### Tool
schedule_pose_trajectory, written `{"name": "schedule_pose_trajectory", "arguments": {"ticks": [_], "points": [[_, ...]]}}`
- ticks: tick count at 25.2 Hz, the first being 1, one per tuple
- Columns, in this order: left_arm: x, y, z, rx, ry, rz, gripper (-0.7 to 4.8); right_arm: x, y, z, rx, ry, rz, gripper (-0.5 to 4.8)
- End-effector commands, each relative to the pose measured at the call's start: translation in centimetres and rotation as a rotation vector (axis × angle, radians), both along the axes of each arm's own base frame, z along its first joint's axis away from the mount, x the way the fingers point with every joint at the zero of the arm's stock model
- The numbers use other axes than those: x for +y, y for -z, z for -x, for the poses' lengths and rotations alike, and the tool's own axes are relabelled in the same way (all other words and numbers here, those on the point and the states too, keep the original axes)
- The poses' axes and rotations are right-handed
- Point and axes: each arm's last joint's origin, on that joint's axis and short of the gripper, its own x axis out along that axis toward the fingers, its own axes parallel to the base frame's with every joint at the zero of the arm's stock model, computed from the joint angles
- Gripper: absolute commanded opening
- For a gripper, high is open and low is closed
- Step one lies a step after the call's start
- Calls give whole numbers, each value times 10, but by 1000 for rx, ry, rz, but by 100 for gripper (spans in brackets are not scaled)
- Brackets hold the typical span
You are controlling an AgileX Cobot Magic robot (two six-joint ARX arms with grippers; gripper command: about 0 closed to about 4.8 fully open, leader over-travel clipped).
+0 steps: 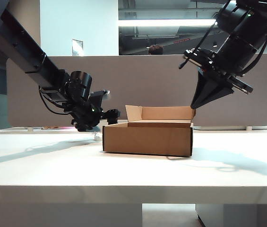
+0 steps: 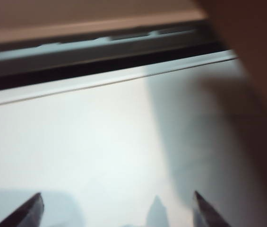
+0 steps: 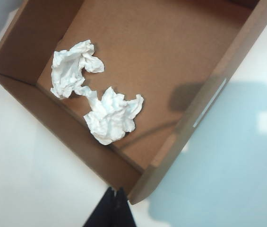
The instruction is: Pick up all the paper balls on the table and put them in the paper box.
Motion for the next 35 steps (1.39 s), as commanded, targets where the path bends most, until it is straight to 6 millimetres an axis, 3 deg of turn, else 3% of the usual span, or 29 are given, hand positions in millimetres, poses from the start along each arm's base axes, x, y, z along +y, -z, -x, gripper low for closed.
{"name": "schedule_pose_trajectory", "arguments": {"ticks": [1,9,15,18,21,25,29,35], "points": [[4,-2,-2,-12,-79,-40,398,1,-2,2,0,-9,-3,-5],[16,8,1,96,-92,-68,388,1,-2,2,-1,-10,-4,-5],[16,10,2,121,-90,-75,303,1,-2,2,1,-11,-4,-5],[16,11,3,133,-90,-79,146,1,-2,2,9,-12,-4,-4],[17,11,3,123,-76,-104,45,1,-2,2,9,-12,-3,-4],[16,10,3,124,-61,-131,-6,1,-2,2,9,-12,-4,-4],[17,-12,6,100,-62,-124,-6,1,-2,2,8,-12,-4,-5],[18,-67,16,25,-10,-75,-6,1,-2,2,6,-12,-3,-5]]}}
